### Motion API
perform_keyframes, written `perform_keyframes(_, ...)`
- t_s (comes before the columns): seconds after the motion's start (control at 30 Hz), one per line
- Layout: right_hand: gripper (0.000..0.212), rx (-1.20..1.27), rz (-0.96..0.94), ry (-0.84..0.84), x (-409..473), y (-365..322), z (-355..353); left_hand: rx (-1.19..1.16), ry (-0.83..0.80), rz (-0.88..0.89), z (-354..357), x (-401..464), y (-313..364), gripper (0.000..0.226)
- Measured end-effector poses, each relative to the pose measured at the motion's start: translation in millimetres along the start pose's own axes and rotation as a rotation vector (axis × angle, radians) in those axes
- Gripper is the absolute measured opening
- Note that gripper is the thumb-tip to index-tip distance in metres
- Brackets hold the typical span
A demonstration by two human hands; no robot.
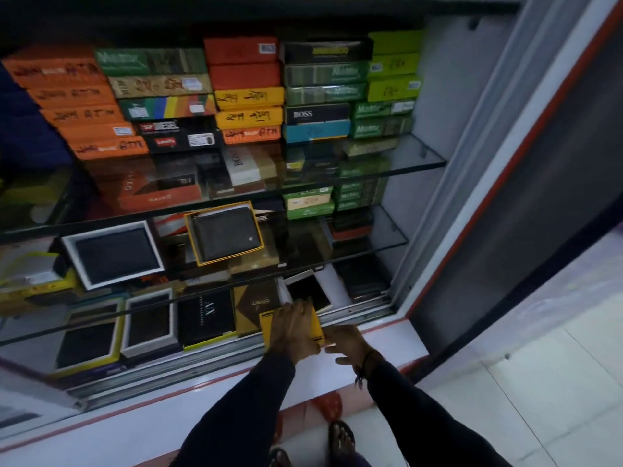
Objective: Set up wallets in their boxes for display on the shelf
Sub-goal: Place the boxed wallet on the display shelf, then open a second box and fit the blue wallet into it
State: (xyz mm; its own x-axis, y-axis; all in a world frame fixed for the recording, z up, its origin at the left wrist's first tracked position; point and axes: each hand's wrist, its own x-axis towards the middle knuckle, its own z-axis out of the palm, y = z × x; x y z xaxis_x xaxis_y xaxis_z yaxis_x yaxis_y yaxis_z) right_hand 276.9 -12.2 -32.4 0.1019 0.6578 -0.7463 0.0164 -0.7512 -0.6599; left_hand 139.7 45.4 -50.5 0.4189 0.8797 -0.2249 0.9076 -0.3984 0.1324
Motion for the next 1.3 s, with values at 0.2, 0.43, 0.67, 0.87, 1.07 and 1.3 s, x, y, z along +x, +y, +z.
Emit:
perform_keyframes(0.2,0.017,0.123,-0.01,-0.062,10,9,-8,-0.163,0.031,0.074,-18,2,-10,0.118)
perform_keyframes(0.43,0.016,0.104,-0.045,0.118,16,5,5,-0.417,0.132,0.074,-41,-27,-52,0.071)
perform_keyframes(0.67,0.022,-0.135,-0.185,0.325,7,-2,32,-0.341,0.109,-0.076,-33,-69,-91,0.054)
perform_keyframes(0.87,0.027,-0.226,-0.163,0.364,7,-2,41,-0.135,0.073,-0.129,-8,-83,-91,0.072)
perform_keyframes(1.07,0.021,-0.197,-0.102,0.349,11,-2,42,0.125,0.07,0.101,20,-87,-65,0.092)
perform_keyframes(1.3,0.044,-0.148,-0.092,0.369,13,1,45,0.173,0.078,0.039,25,-97,-48,0.071)
